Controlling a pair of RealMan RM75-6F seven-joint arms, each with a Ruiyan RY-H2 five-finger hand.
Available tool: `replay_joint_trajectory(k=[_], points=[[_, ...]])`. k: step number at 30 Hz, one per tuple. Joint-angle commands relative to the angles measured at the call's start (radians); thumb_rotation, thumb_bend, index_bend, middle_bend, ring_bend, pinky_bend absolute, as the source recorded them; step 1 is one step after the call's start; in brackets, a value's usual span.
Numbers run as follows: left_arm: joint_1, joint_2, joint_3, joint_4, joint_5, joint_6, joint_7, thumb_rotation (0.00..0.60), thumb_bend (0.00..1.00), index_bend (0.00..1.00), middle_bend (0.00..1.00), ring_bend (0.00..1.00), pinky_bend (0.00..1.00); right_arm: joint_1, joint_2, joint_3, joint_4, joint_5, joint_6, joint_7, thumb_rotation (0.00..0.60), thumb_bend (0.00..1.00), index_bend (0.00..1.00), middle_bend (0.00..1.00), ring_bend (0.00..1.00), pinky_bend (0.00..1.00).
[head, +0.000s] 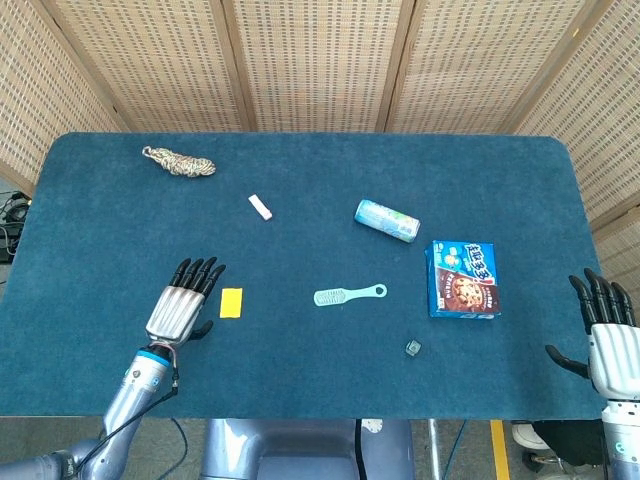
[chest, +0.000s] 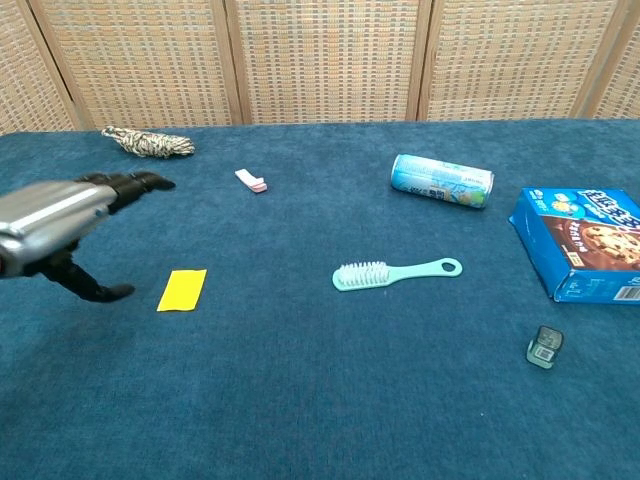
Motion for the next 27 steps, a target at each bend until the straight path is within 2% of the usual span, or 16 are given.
replay_joint_trajectory(k=[1, 13, 27], points=[[-0.024, -0.045, 0.000, 0.045, -0.037, -0.015, 0.031, 0.600, 0.29, 0.00, 0.00, 0.00, 0.00, 0.000, 0.002, -0.001, 0.002, 0.000, -0.001, 0.008, 0.600, 0.00, 0.00, 0.00, 0.00, 0.00], [-0.072, -0.118, -0.015, 0.130, -0.118, -0.042, 0.040, 0.600, 0.29, 0.00, 0.00, 0.00, 0.00, 0.001, 0.009, 0.003, 0.008, 0.005, -0.006, 0.042, 0.600, 0.00, 0.00, 0.00, 0.00, 0.00], [-0.106, -0.160, -0.010, 0.162, -0.175, -0.048, 0.069, 0.600, 0.29, 0.00, 0.00, 0.00, 0.00, 0.000, 0.018, 0.001, 0.009, 0.005, -0.012, 0.078, 0.600, 0.00, 0.00, 0.00, 0.00, 0.00]])
